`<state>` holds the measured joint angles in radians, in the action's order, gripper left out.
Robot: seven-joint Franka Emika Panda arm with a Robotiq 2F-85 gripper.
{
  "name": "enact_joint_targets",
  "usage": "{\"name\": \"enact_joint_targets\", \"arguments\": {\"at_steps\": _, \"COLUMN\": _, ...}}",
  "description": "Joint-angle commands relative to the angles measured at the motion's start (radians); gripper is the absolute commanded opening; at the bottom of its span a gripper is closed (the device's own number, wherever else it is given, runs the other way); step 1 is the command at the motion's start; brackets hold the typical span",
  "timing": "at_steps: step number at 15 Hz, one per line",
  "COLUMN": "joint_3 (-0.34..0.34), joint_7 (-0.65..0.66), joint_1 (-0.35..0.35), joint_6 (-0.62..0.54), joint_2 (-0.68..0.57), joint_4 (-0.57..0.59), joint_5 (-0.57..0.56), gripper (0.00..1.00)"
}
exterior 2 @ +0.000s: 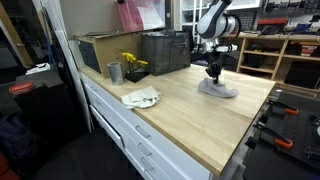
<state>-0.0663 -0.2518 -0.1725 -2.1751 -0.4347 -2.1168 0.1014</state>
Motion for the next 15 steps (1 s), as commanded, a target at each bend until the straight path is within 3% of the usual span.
{"name": "enact_joint_targets", "arguments": {"at_steps": 1, "joint_3": 0.031, "joint_7": 0.027, "joint_1": 0.079, "joint_6": -0.056, "joint_2": 0.108, "joint_4": -0.106, "joint_5": -0.082, "gripper": 0.01}}
{"name": "enact_joint_targets", "arguments": {"at_steps": 5, "joint_3": 0.073, "joint_7": -0.010, "joint_1": 0.155, "joint_6": -0.105, "joint_2": 0.161, "joint_4": -0.171, "joint_5": -0.209, "gripper": 0.01}}
{"name": "enact_joint_targets", "arguments": {"at_steps": 6, "joint_3": 0.080, "joint_7": -0.006, "joint_1": 0.167, "joint_6": -0.115, "joint_2": 0.168, "joint_4": -0.181, "joint_5": -0.233, "gripper": 0.07}}
{"name": "enact_joint_targets", "arguments": {"at_steps": 7, "joint_3": 0.084, "joint_7": -0.007, "joint_1": 0.177, "joint_6": -0.125, "joint_2": 0.173, "joint_4": -0.189, "joint_5": -0.258, "gripper": 0.32}}
{"name": "enact_joint_targets", "arguments": {"at_steps": 9, "joint_3": 0.095, "joint_7": -0.014, "joint_1": 0.182, "joint_6": -0.144, "joint_2": 0.181, "joint_4": -0.200, "joint_5": -0.270, "gripper": 0.33}}
{"name": "enact_joint_targets", "arguments": {"at_steps": 15, "joint_3": 0.080, "joint_7": 0.016, "joint_1": 0.125, "joint_6": -0.155, "joint_2": 0.152, "joint_4": -0.131, "joint_5": -0.136, "gripper": 0.77}}
